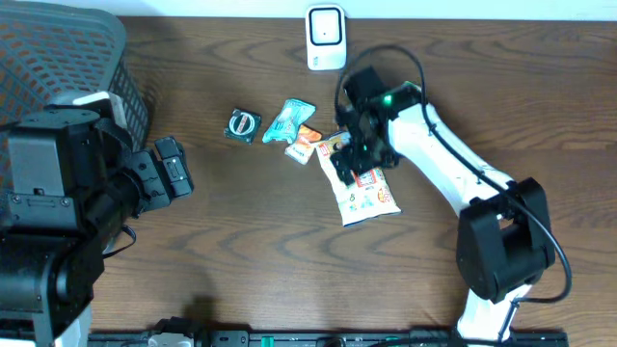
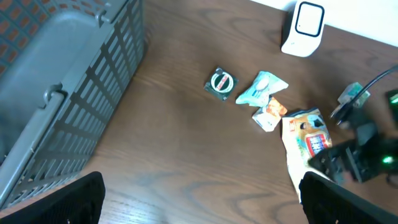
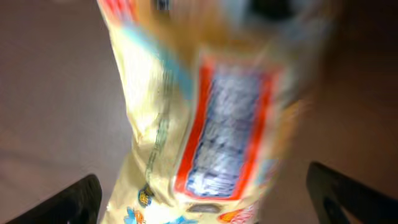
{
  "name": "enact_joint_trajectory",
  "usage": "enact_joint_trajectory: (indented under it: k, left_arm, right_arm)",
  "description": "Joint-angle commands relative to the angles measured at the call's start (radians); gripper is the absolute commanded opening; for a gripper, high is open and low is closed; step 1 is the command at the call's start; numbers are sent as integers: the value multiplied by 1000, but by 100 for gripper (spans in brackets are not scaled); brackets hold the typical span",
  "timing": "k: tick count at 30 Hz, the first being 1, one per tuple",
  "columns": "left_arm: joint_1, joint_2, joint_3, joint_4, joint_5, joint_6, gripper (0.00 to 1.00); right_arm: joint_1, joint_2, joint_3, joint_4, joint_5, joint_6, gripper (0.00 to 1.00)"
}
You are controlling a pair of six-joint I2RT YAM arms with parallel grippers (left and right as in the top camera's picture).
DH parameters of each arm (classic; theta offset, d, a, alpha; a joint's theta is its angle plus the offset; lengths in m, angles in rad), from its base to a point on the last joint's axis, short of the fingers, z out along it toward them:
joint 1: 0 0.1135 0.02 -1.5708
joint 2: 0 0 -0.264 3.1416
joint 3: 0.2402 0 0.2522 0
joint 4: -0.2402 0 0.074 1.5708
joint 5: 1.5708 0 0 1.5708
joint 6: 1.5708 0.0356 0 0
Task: Scan the item barcode
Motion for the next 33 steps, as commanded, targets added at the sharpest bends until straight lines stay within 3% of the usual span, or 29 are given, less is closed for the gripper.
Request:
enact_joint_trajectory:
  k: [1,3,4,6,9,15,20,24,28,33]
  left_arm:
    - [2,-2,7,-3,-5,2,98]
    - [2,-2,7,-3,-6,2,98]
    - [2,-2,7,-3,-6,2,98]
    - [2,-2,7,-3,-5,2,98]
    - [2,-2,7,-3,-5,2,97]
    - [2,-2,7,-3,-5,2,98]
    - [2,-2,7,-3,-5,2,98]
    - [2,-2,7,-3,-5,2,98]
    - [2,-2,7,-3,-6,2,98]
    - [2,-2,7,-3,-5,2,98]
  right_arm:
    - [11,13,-131,78,-82,-10,95]
    - [19,13,-192,132,-82,-7,88]
    - [21,13,-218,159,-82,-3,77]
    - [20,13,-237,183,-82,-3,31]
    - [10,11,-203,173,-82,20,1]
    - [-32,-20,53,100,-73,30,1]
    - [-75,-40,255,147,98,30,1]
    - [-84,-31,253,342,103,30,1]
    - [-73,38,239,640,101,31,1]
    - [-79,180,256,943,99,141,1]
